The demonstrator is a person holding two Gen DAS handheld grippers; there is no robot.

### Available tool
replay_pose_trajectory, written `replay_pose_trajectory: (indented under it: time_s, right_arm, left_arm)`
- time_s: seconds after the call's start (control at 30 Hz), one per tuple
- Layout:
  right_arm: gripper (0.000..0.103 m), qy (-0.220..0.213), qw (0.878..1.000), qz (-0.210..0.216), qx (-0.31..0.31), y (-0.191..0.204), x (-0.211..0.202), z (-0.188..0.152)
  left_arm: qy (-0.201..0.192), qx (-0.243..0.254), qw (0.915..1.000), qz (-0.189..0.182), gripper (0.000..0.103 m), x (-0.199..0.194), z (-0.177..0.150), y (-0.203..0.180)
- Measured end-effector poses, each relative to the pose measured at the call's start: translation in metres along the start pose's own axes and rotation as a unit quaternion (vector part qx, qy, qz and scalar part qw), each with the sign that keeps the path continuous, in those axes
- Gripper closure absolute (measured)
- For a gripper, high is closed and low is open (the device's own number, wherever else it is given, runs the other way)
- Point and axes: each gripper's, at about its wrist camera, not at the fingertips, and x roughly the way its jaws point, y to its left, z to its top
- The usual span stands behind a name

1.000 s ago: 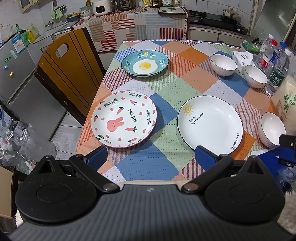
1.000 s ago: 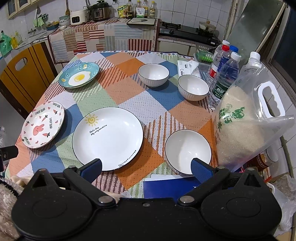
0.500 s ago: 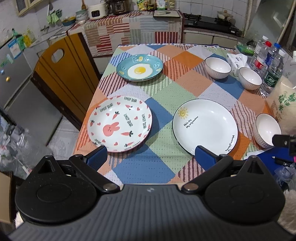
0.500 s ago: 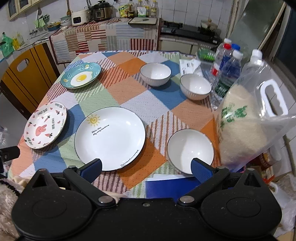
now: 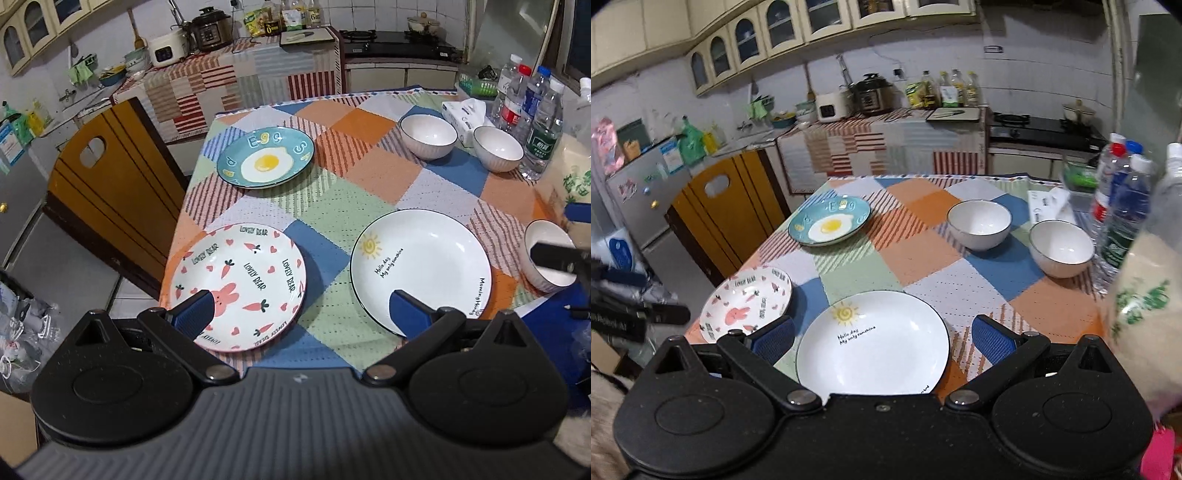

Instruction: Organize plates and bowls

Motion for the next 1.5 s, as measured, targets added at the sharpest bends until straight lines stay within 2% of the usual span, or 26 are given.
replay_pose_trajectory:
  time_s: [0.1,0.2,0.27,0.4,0.57,0.67,0.73,0.8,0.87,0.9,0.93,1.0,1.13,1.17,1.23,1.33,1.5]
  right_arm:
    - [0.006,0.010,1.000,0.005,-0.025,0.000,0.018,-0.006]
    - [0.010,0.024,1.000,0.019,0.004,-0.013,0.033,-0.015]
    - [0.016,0.036,0.999,0.022,0.022,-0.021,0.044,-0.021]
    - [0.018,0.062,0.997,0.037,0.041,-0.028,0.061,-0.037]
    - [0.021,0.100,0.990,0.058,0.079,-0.033,0.077,-0.059]
    - [0.022,0.118,0.986,0.063,0.098,-0.035,0.090,-0.070]
    - [0.026,0.131,0.983,0.060,0.115,-0.039,0.098,-0.076]
    - [0.026,0.137,0.979,0.053,0.142,-0.045,0.105,-0.083]
    - [0.027,0.134,0.978,0.054,0.153,-0.049,0.109,-0.089]
    - [0.031,0.128,0.979,0.054,0.151,-0.048,0.109,-0.092]
    - [0.034,0.118,0.981,0.054,0.146,-0.047,0.110,-0.094]
    - [0.038,0.092,0.987,0.055,0.123,-0.043,0.111,-0.096]
    - [0.056,0.066,0.993,0.025,0.097,-0.039,0.117,-0.101]
    - [0.058,0.062,0.993,0.022,0.099,-0.039,0.118,-0.100]
    - [0.070,0.056,0.992,0.014,0.111,-0.044,0.118,-0.100]
    - [0.076,0.040,0.991,0.021,0.128,-0.053,0.118,-0.101]
    - [0.075,0.046,0.992,0.030,0.115,-0.056,0.121,-0.101]
  left_arm:
    - [0.006,-0.008,0.9998,-0.019,0.002,0.019,0.003,0.000]
    - [0.027,-0.030,0.9976,-0.057,0.004,0.042,0.005,0.000]
    - [0.035,-0.015,0.9958,-0.084,0.004,0.055,0.005,-0.006]
    - [0.037,-0.012,0.9934,-0.108,0.007,0.077,0.004,-0.017]
    - [0.060,-0.021,0.9905,-0.122,0.024,0.113,0.004,-0.027]
    - [0.079,-0.031,0.9882,-0.128,0.026,0.136,-0.001,-0.032]
    - [0.101,-0.031,0.9876,-0.116,0.026,0.153,-0.005,-0.037]
    - [0.111,-0.033,0.9867,-0.114,0.026,0.163,-0.010,-0.039]
    - [0.118,-0.044,0.9844,-0.123,0.026,0.169,-0.013,-0.040]
    - [0.114,-0.049,0.9837,-0.130,0.028,0.171,-0.015,-0.040]
    - [0.109,-0.049,0.9833,-0.137,0.034,0.173,-0.015,-0.041]
    - [0.104,-0.047,0.9824,-0.147,0.039,0.178,-0.015,-0.043]
    - [0.132,-0.080,0.9765,-0.151,0.060,0.195,-0.018,-0.038]
    - [0.124,-0.084,0.9769,-0.152,0.069,0.194,-0.019,-0.037]
    - [0.123,-0.090,0.9769,-0.150,0.075,0.193,-0.020,-0.034]
    - [0.121,-0.097,0.9759,-0.154,0.076,0.193,-0.021,-0.032]
    - [0.119,-0.092,0.9770,-0.151,0.077,0.192,-0.020,-0.033]
